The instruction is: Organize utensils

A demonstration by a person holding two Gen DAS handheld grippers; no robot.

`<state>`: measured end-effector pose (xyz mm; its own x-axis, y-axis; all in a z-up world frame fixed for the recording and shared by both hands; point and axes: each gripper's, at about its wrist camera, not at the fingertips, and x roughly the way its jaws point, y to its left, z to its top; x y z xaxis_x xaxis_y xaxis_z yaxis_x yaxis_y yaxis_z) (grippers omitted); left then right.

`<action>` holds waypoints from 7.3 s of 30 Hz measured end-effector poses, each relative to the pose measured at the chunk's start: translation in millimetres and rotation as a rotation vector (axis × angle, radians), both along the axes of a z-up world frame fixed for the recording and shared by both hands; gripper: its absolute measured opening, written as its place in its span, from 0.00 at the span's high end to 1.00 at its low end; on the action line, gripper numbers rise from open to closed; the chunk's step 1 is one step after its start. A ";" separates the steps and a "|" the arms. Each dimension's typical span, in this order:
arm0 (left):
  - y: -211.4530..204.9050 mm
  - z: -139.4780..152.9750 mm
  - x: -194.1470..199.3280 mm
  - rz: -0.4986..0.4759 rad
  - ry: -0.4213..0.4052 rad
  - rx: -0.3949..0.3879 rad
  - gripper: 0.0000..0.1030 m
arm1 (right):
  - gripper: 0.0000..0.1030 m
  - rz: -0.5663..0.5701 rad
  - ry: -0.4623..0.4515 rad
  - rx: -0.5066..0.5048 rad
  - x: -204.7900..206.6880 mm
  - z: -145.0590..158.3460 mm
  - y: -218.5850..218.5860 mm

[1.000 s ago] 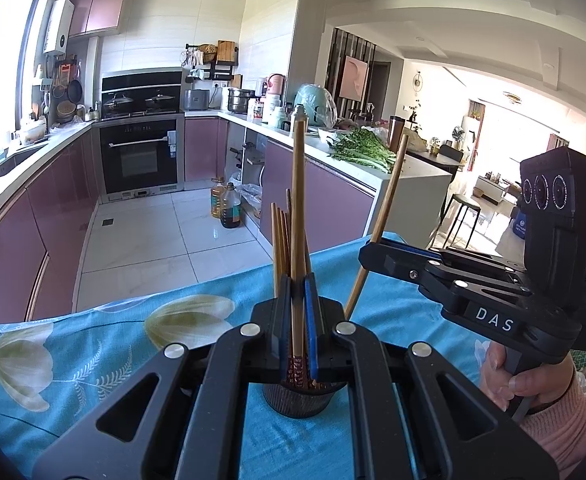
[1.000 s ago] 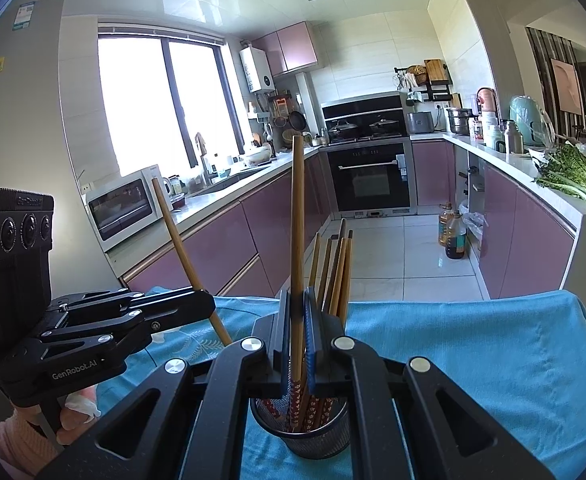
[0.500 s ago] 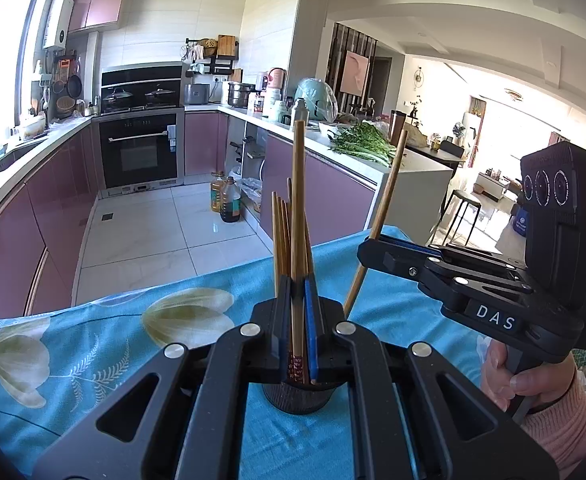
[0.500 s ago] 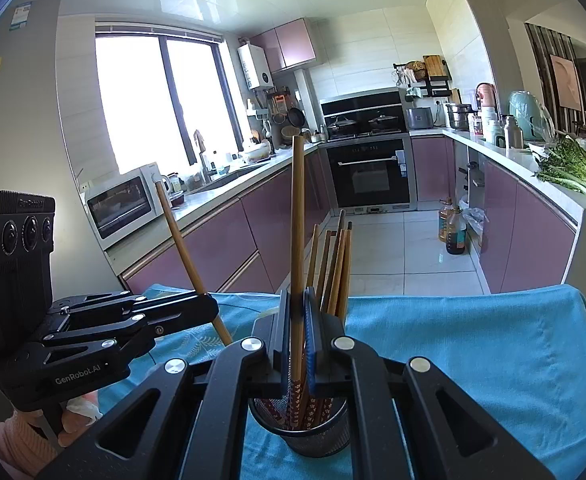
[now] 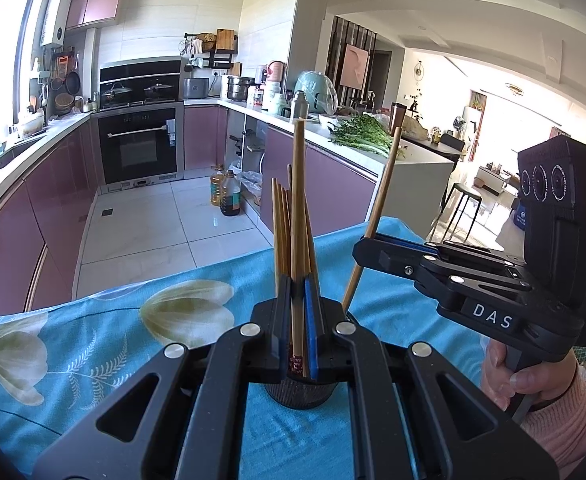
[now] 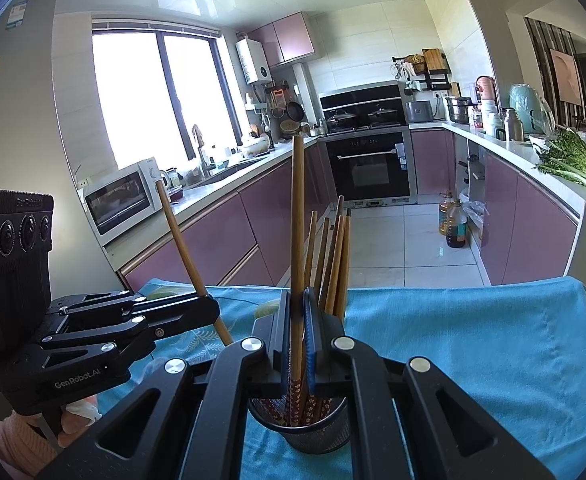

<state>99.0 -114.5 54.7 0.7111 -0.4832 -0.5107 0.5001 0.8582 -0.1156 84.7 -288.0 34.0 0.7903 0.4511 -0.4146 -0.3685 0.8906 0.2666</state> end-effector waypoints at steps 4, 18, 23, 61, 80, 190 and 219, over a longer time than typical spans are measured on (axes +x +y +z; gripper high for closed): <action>-0.6 -1.7 0.7 -0.002 0.006 0.009 0.93 | 0.95 0.002 0.008 -0.002 2.3 -3.1 1.4; -5.7 -4.9 -0.1 -0.012 0.017 0.029 0.93 | 0.95 -0.001 0.024 0.000 3.5 -8.8 0.1; -5.8 -6.0 -0.4 -0.014 0.019 0.031 0.93 | 0.95 -0.003 0.029 0.001 4.9 -10.2 -0.8; -7.6 -19.3 1.6 -0.037 0.037 0.058 0.93 | 0.95 0.000 0.059 -0.006 7.4 -22.2 -1.9; -8.4 -23.6 17.3 -0.014 0.055 0.054 0.93 | 0.95 0.007 0.064 -0.012 9.8 -27.0 -4.6; 100.8 -7.9 -138.7 0.553 -0.368 0.038 0.05 | 0.06 -0.224 -0.275 -0.143 -105.8 -19.4 39.7; 102.4 -8.6 -138.5 0.554 -0.364 0.036 0.05 | 0.06 -0.224 -0.271 -0.143 -103.6 -21.2 37.8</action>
<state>-39.6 -12.1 46.0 0.9796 0.0159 -0.2003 -0.0140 0.9998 0.0106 -19.0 -250.1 12.8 0.9526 0.2070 -0.2229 -0.2002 0.9783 0.0530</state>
